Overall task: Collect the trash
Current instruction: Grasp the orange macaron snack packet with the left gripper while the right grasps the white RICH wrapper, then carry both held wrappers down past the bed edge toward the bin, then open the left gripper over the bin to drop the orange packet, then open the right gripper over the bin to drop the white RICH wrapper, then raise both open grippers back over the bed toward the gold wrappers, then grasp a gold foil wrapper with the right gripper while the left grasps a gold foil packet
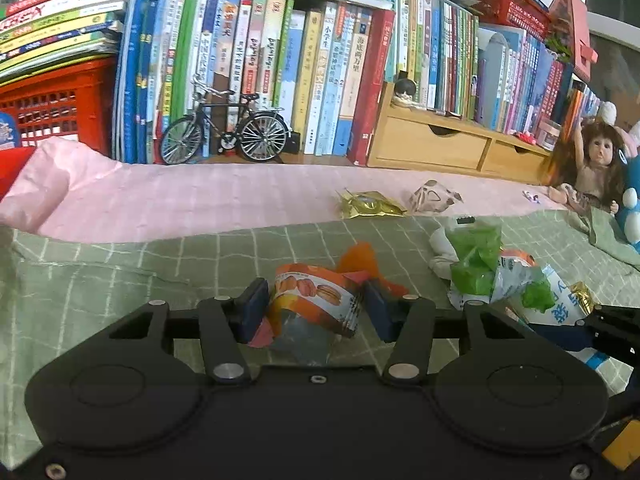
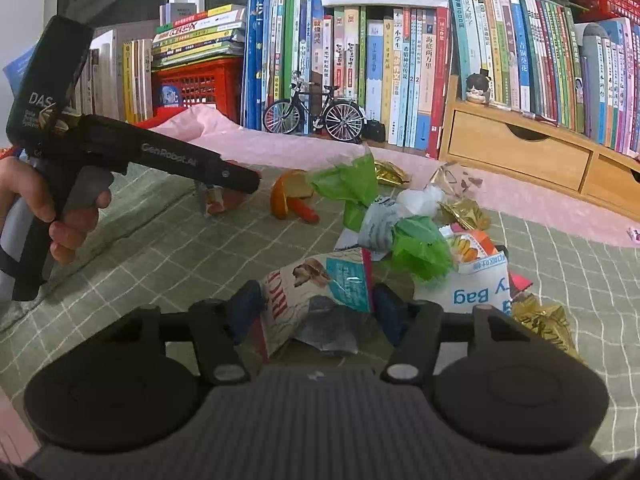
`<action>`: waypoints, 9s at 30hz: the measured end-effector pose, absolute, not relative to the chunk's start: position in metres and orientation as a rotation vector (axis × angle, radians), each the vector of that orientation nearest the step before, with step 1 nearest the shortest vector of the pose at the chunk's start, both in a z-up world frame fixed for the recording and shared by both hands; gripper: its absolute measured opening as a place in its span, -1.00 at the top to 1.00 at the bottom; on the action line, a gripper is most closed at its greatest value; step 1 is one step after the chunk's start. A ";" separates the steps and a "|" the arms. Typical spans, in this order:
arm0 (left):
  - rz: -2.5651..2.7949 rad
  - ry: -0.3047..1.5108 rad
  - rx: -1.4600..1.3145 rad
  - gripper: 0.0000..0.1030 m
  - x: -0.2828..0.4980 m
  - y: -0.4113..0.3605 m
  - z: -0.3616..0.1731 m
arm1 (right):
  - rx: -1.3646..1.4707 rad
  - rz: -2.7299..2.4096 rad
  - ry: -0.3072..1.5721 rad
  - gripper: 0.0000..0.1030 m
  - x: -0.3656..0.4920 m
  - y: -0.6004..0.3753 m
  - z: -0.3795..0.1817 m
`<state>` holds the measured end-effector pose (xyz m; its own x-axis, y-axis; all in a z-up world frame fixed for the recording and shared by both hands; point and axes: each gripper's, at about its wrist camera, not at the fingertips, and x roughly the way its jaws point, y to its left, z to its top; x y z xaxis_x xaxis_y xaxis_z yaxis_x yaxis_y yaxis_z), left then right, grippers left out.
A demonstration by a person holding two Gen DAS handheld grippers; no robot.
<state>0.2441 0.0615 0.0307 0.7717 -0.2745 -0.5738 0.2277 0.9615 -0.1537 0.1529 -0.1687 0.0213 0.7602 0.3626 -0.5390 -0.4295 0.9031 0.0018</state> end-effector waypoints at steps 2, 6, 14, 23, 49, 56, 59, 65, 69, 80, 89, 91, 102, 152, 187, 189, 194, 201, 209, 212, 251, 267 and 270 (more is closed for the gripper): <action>-0.267 0.637 -0.080 0.00 0.239 0.065 0.031 | -0.109 0.431 0.564 -0.17 0.152 -0.169 0.021; -0.232 0.657 -0.107 0.00 0.227 0.074 0.030 | -0.098 0.431 0.560 -0.15 0.145 -0.168 0.023; -0.241 0.629 -0.132 0.01 0.192 0.085 0.040 | -0.071 0.442 0.545 -0.14 0.123 -0.167 0.031; -0.287 0.610 -0.096 0.01 0.132 0.080 0.057 | -0.036 0.453 0.539 -0.15 0.091 -0.169 0.041; -0.376 0.596 -0.072 0.01 -0.031 0.063 0.075 | 0.094 0.484 0.498 -0.15 -0.046 -0.194 0.061; -0.401 0.600 -0.058 0.01 -0.075 0.059 0.070 | 0.050 0.479 0.534 -0.15 -0.082 -0.189 0.051; -0.401 0.609 -0.090 0.01 -0.091 0.062 0.065 | 0.069 0.494 0.558 -0.15 -0.093 -0.189 0.045; -0.426 0.653 -0.112 0.01 -0.115 0.063 0.049 | 0.073 0.489 0.590 -0.15 -0.109 -0.188 0.034; -0.435 0.690 -0.128 0.01 -0.127 0.063 0.035 | 0.083 0.474 0.611 -0.15 -0.119 -0.191 0.025; -0.449 0.813 -0.076 0.01 -0.148 0.046 -0.005 | 0.084 0.410 0.734 -0.15 -0.133 -0.201 -0.012; -0.455 0.881 -0.093 0.04 -0.150 0.036 -0.032 | 0.128 0.361 0.782 -0.15 -0.138 -0.213 -0.033; -0.462 0.898 -0.097 0.04 -0.150 0.035 -0.037 | 0.139 0.351 0.787 -0.15 -0.139 -0.216 -0.036; -0.441 0.989 -0.068 0.02 -0.150 0.027 -0.071 | 0.164 0.331 0.828 -0.15 -0.141 -0.216 -0.048; -0.196 1.083 -0.185 -0.99 -0.129 0.068 -0.096 | 0.110 0.393 0.882 -0.73 -0.119 -0.178 -0.052; -0.358 0.854 -0.143 -0.99 -0.147 0.075 0.024 | 0.093 0.290 0.653 -1.00 -0.124 -0.218 0.034; -0.370 0.824 -0.154 -0.99 -0.142 0.078 0.034 | 0.087 0.268 0.627 -1.00 -0.117 -0.223 0.041; -0.370 0.744 -0.136 -0.99 -0.124 0.083 0.062 | 0.070 0.216 0.566 -1.00 -0.095 -0.236 0.054; -0.338 0.669 -0.047 -1.00 -0.064 0.079 0.089 | 0.154 0.171 0.508 -1.00 -0.054 -0.262 0.065; -0.264 0.585 0.040 -1.00 0.041 0.078 0.112 | 0.124 0.068 0.436 -0.79 0.008 -0.291 0.078; -0.260 0.554 0.056 -0.99 0.088 0.077 0.117 | 0.099 0.042 0.451 -0.70 0.040 -0.300 0.077; -0.597 0.668 0.119 -0.90 0.415 -0.031 0.003 | -0.101 0.232 0.580 0.03 0.164 -0.275 0.023; -0.580 0.686 0.110 0.44 0.418 -0.023 -0.005 | -0.105 0.244 0.596 0.27 0.167 -0.274 0.022; -0.583 0.669 0.179 -0.18 0.415 -0.031 -0.002 | -0.110 0.242 0.599 0.17 0.167 -0.273 0.021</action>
